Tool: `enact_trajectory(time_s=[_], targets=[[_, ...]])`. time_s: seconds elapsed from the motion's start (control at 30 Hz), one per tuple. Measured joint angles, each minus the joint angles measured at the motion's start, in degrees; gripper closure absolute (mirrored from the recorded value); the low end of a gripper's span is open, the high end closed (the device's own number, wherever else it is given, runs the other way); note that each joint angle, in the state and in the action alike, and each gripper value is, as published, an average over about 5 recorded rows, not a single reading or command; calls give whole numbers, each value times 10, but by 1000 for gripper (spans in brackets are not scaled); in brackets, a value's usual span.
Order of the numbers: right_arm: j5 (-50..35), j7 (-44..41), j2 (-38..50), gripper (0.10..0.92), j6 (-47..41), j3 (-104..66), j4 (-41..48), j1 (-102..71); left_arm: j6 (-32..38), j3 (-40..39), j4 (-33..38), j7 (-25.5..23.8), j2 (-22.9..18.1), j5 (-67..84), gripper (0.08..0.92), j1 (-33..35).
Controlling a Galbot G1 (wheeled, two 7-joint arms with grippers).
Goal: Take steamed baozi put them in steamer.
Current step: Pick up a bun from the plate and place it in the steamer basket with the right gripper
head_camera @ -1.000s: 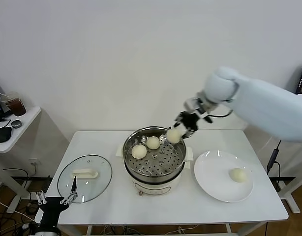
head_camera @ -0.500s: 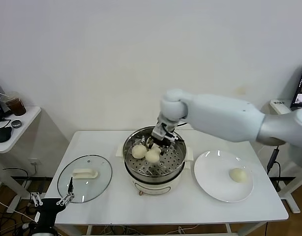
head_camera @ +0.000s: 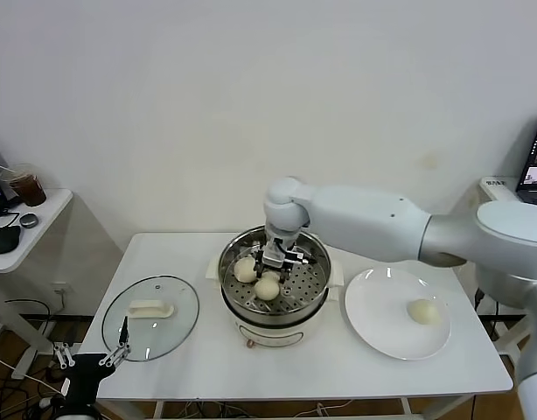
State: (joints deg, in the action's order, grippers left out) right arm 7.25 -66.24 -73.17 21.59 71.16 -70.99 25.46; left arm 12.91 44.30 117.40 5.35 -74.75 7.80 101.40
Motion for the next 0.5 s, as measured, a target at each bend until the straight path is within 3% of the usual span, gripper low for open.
enact_trajectory(time_s=[0.13,0.5], targets=[[8,3,-4,492,9,1,6,-5,0,0,-1,0,0,0,177,-1],[5,9,8,233,23,1,-3,2,1,-1,-3,0,-1,1,177,-2]])
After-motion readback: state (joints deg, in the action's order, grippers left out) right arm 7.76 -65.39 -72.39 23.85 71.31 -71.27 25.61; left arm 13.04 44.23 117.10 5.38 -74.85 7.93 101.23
